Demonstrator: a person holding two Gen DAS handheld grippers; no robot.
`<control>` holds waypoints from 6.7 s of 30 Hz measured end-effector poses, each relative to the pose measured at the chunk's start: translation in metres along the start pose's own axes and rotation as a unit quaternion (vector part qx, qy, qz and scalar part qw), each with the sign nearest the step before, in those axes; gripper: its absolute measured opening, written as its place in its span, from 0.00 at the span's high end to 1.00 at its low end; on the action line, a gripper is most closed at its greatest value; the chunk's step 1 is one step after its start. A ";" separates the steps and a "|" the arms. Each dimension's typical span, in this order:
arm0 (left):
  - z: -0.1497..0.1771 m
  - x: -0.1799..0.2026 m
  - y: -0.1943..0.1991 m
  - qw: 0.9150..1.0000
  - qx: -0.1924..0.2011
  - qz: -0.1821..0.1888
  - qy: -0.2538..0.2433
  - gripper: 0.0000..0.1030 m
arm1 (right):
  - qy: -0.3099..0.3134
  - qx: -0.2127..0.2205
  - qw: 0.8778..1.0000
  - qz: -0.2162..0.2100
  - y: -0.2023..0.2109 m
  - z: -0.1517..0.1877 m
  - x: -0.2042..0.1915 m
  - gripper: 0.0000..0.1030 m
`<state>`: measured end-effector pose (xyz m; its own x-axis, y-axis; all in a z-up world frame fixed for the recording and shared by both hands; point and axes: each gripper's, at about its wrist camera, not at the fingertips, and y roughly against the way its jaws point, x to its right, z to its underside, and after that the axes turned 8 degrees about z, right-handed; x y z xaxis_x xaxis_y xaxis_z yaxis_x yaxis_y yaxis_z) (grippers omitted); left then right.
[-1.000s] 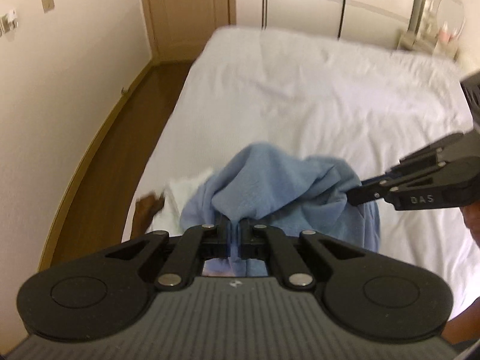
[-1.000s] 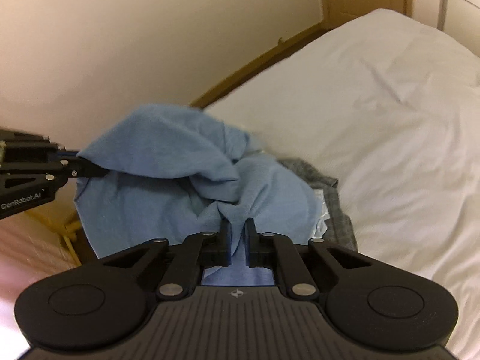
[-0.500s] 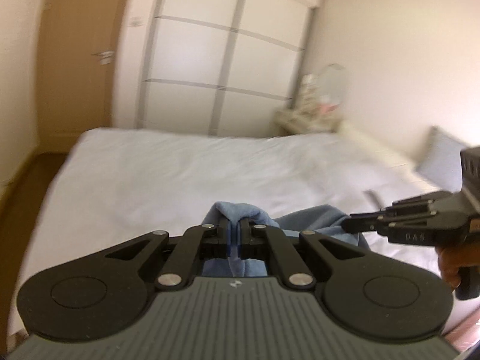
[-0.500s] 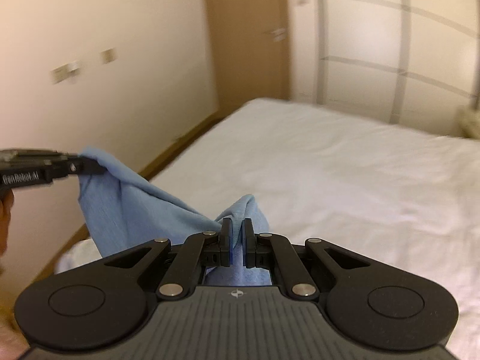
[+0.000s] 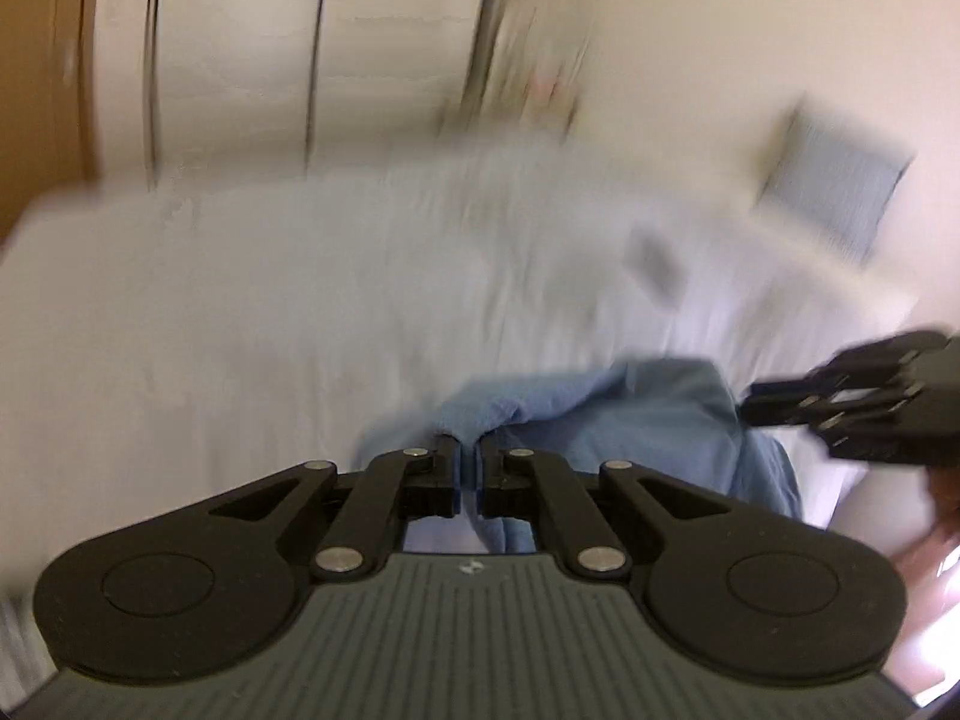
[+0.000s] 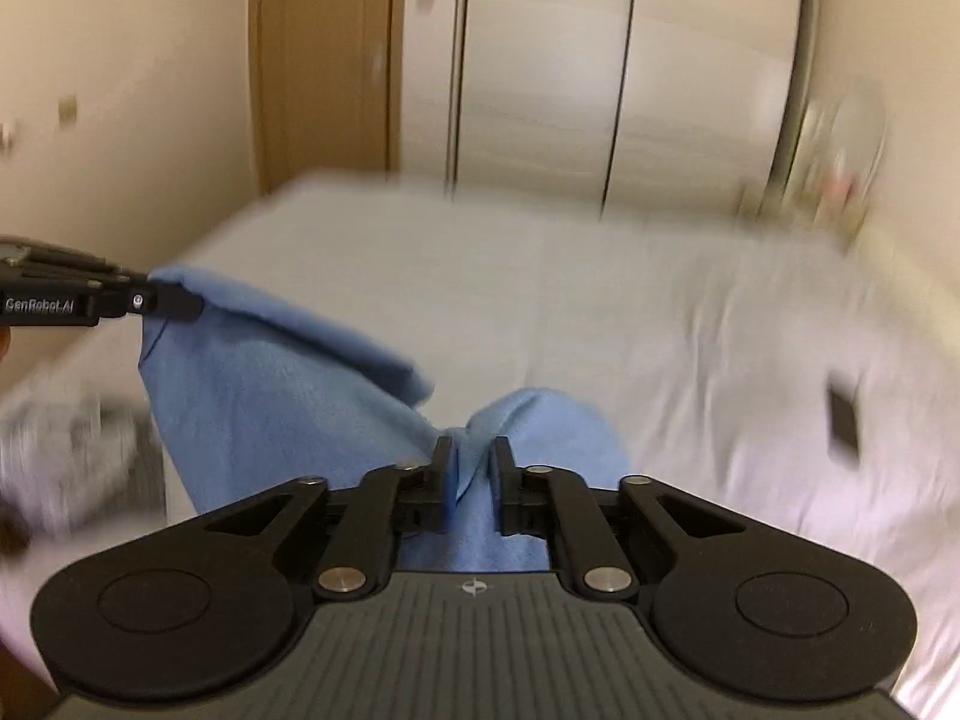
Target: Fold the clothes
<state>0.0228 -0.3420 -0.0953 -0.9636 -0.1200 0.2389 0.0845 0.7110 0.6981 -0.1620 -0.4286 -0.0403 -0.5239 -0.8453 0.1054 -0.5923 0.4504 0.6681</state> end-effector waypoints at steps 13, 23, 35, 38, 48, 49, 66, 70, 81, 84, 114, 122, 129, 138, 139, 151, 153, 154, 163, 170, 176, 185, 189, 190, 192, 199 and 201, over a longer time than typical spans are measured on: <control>0.120 0.057 -0.092 0.987 -0.128 -0.089 0.024 0.49 | 0.017 -0.223 0.970 -0.091 -0.067 0.143 0.074 0.64; 0.137 0.070 -0.225 0.970 -0.188 -0.074 -0.134 0.45 | 0.002 -0.227 0.973 -0.029 -0.090 0.144 0.094 0.46; 0.148 -0.034 -0.074 0.982 -0.116 -0.114 0.096 0.97 | -0.070 -0.213 0.975 -0.012 -0.195 0.142 0.120 0.39; 0.170 -0.048 -0.054 0.971 -0.137 -0.137 0.143 0.98 | -0.076 -0.218 0.973 -0.005 -0.225 0.144 0.116 0.37; 0.169 -0.052 -0.043 0.968 -0.129 -0.162 0.142 0.78 | -0.036 -0.196 0.978 -0.063 -0.201 0.128 0.080 0.96; 0.162 -0.051 -0.046 0.971 -0.122 -0.158 0.134 0.74 | 0.001 -0.183 0.980 -0.083 -0.184 0.126 0.066 0.96; 0.079 -0.036 -0.173 0.990 -0.114 -0.075 -0.017 0.40 | 0.191 -0.302 0.915 -0.184 -0.089 0.224 0.018 0.83; 0.085 -0.038 -0.214 0.984 -0.157 -0.076 -0.041 0.72 | 0.118 -0.248 0.953 -0.128 -0.108 0.191 0.049 0.69; 0.125 -0.067 -0.082 0.977 -0.124 -0.173 0.019 0.96 | -0.055 -0.172 0.979 -0.095 -0.183 0.116 0.070 0.38; 0.146 -0.091 -0.054 0.955 -0.154 -0.245 0.060 0.96 | -0.056 -0.182 0.978 -0.083 -0.204 0.112 0.061 0.38; 0.191 0.005 -0.055 0.969 -0.219 -0.014 0.115 1.00 | -0.069 -0.089 0.993 0.017 -0.189 0.067 0.108 1.00; 0.144 -0.038 -0.061 0.980 -0.160 -0.089 0.073 0.51 | -0.065 -0.077 0.995 0.024 -0.176 0.062 0.133 1.00; 0.045 -0.094 -0.179 0.991 -0.113 -0.047 -0.051 0.48 | -0.057 -0.076 0.995 -0.004 -0.164 0.076 0.148 1.00; 0.039 -0.107 -0.244 0.956 -0.258 0.087 -0.105 0.98 | -0.033 -0.073 0.995 -0.053 -0.168 0.080 0.166 1.00; 0.040 -0.102 -0.236 0.958 -0.256 0.080 -0.104 1.00 | -0.032 -0.074 0.995 -0.058 -0.169 0.081 0.167 1.00; -0.056 -0.066 -0.093 0.992 -0.063 -0.067 -0.089 1.00 | -0.029 -0.042 0.996 -0.078 -0.152 0.031 0.201 1.00; -0.082 -0.073 -0.094 0.992 -0.048 -0.072 -0.088 1.00 | -0.025 -0.026 0.997 -0.071 -0.155 0.007 0.206 1.00; -0.094 -0.079 -0.096 0.993 -0.042 -0.073 -0.087 1.00 | -0.022 -0.018 0.997 -0.067 -0.159 -0.006 0.208 1.00; -0.131 -0.172 -0.187 0.994 -0.032 -0.102 -0.018 0.82 | 0.055 0.038 0.997 0.033 -0.309 -0.114 0.210 0.91; -0.105 -0.215 -0.244 0.993 -0.059 -0.098 0.015 0.64 | 0.031 -0.031 0.997 0.063 -0.374 -0.094 0.201 0.66; -0.025 -0.217 -0.250 0.989 -0.115 -0.081 0.034 0.60 | -0.027 -0.114 0.991 0.062 -0.361 -0.024 0.191 0.64; -0.099 -0.256 -0.312 0.989 -0.074 -0.124 -0.004 0.39 | -0.049 -0.129 0.989 0.044 -0.386 -0.003 0.206 0.52; -0.128 -0.283 -0.365 0.985 -0.114 -0.127 0.028 0.38 | -0.075 -0.108 0.991 0.033 -0.431 -0.023 0.230 0.47; -0.131 -0.291 -0.377 0.982 -0.133 -0.125 0.048 0.38 | -0.081 -0.110 0.990 0.031 -0.445 -0.026 0.235 0.47; -0.130 -0.300 -0.393 0.979 -0.149 -0.119 0.073 0.39 | -0.089 -0.123 0.988 0.025 -0.469 -0.030 0.243 0.47; -0.130 -0.275 -0.366 0.987 -0.105 -0.112 0.045 0.96 | -0.129 -0.164 0.978 -0.017 -0.508 -0.028 0.254 0.99; -0.139 -0.271 -0.337 0.989 -0.064 -0.127 0.049 0.96 | -0.115 -0.152 0.981 -0.022 -0.501 -0.037 0.252 0.99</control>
<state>0.2907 -0.6454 -0.3011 -0.9290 -0.3548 0.1055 -0.1193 0.5567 0.8221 0.0256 -0.8787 -0.3211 -0.6470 -0.7589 -0.0733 -0.4253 0.2795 0.8608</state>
